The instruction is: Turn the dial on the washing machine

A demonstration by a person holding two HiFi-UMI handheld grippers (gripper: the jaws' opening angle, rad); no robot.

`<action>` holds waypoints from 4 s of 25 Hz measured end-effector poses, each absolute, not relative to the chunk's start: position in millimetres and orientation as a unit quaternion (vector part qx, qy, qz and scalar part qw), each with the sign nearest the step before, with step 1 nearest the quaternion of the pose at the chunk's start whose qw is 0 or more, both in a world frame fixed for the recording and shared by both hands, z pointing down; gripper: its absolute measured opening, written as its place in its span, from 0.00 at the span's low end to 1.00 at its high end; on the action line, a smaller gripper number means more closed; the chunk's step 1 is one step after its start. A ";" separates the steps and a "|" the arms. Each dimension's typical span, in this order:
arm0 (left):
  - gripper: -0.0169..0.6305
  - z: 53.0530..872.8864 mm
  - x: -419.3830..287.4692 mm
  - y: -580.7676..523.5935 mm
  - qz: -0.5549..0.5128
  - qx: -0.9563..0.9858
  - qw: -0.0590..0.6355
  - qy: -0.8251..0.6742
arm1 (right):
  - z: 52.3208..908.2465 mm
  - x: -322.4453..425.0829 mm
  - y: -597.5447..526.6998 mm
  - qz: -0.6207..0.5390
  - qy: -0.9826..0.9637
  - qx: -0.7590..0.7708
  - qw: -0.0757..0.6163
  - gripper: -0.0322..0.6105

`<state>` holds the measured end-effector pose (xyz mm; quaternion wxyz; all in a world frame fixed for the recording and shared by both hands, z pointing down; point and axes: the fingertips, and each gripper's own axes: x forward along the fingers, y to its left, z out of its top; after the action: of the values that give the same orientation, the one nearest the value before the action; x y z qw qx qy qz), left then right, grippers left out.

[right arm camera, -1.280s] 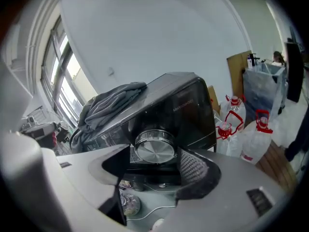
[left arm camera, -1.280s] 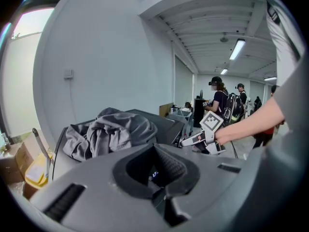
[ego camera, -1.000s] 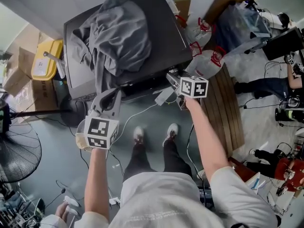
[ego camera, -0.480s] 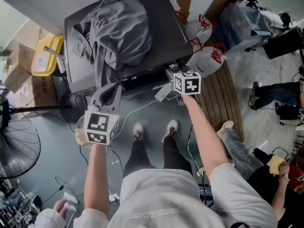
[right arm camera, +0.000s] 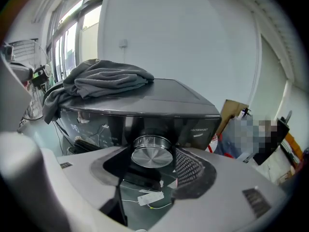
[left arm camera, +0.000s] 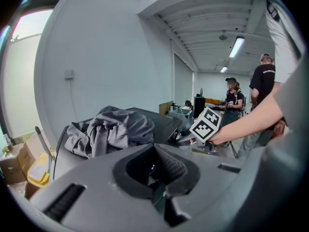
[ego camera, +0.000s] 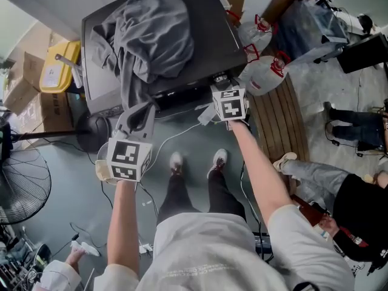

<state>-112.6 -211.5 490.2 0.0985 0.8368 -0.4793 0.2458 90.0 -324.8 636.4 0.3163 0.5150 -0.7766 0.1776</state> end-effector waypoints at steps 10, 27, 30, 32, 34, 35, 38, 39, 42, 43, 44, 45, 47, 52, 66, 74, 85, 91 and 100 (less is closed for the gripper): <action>0.05 498.0 -115.2 -204.8 0.250 0.833 0.099 -0.484 | 635.1 85.5 -323.9 0.015 -0.742 0.532 0.409 0.49; 0.05 493.1 -111.4 -194.3 0.225 0.842 0.089 -0.482 | 626.1 95.9 -322.6 0.395 -0.779 0.482 0.068 0.58; 0.05 495.8 -109.4 -193.3 0.228 0.843 0.089 -0.480 | 629.8 97.7 -324.7 0.424 -0.770 0.473 0.052 0.58; 0.05 497.8 -109.2 -192.7 0.229 0.842 0.091 -0.479 | 635.2 98.3 -323.1 0.433 -0.768 0.469 0.053 0.58; 0.05 498.9 -108.2 -191.9 0.230 0.843 0.091 -0.478 | 639.6 97.5 -319.9 0.443 -0.770 0.456 0.051 0.58; 0.05 499.0 -107.9 -191.7 0.230 0.843 0.091 -0.478 | 641.0 96.1 -318.7 0.448 -0.773 0.447 0.048 0.58; 0.05 499.3 -108.8 -191.6 0.232 0.842 0.092 -0.479 | 643.1 92.1 -319.5 0.460 -0.777 0.429 0.034 0.58; 0.05 499.5 -108.9 -191.5 0.232 0.841 0.093 -0.479 | 642.4 92.0 -321.0 0.464 -0.776 0.426 0.024 0.58; 0.05 501.3 -108.0 -190.8 0.234 0.841 0.095 -0.479 | 639.5 92.0 -324.4 0.477 -0.778 0.410 -0.006 0.57; 0.05 502.2 -107.8 -190.5 0.234 0.841 0.097 -0.478 | 639.6 92.2 -324.5 0.479 -0.778 0.407 -0.010 0.56; 0.05 503.2 -107.5 -190.1 0.235 0.841 0.098 -0.478 | 640.0 92.7 -324.1 0.480 -0.778 0.406 -0.012 0.52; 0.05 503.9 -107.4 -190.0 0.235 0.841 0.099 -0.478 | 640.2 93.2 -323.9 0.478 -0.778 0.406 -0.012 0.51; 0.05 504.8 -107.3 -190.4 0.234 0.841 0.101 -0.477 | 640.3 93.3 -324.2 0.469 -0.781 0.412 -0.004 0.51; 0.05 505.5 -107.5 -190.3 0.234 0.841 0.102 -0.477 | 642.1 93.4 -323.9 0.427 -0.789 0.440 0.034 0.51; 0.05 509.4 -107.3 -189.4 0.236 0.841 0.101 -0.476 | 644.6 91.2 -323.7 0.261 -0.808 0.492 0.192 0.51; 0.05 507.6 -107.8 -186.6 0.236 0.840 0.101 -0.479 | 642.7 90.5 -322.7 0.150 -0.792 0.518 0.286 0.51; 0.05 494.6 -106.9 -195.6 0.217 0.846 0.098 -0.478 | 619.8 105.5 -314.6 0.166 -0.801 0.497 0.289 0.51; 0.05 443.1 -96.4 -222.1 0.191 0.858 0.048 -0.474 | 536.5 122.9 -296.2 0.110 -0.845 0.437 0.288 0.46; 0.05 350.4 -80.8 -247.3 0.158 0.868 -0.044 -0.470 | 368.6 166.4 -287.4 0.012 -0.832 0.526 0.178 0.08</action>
<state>-80.8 -247.3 350.4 -0.0439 0.8676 -0.4695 0.1577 166.4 -287.4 368.6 0.1781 0.5260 -0.8315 0.0124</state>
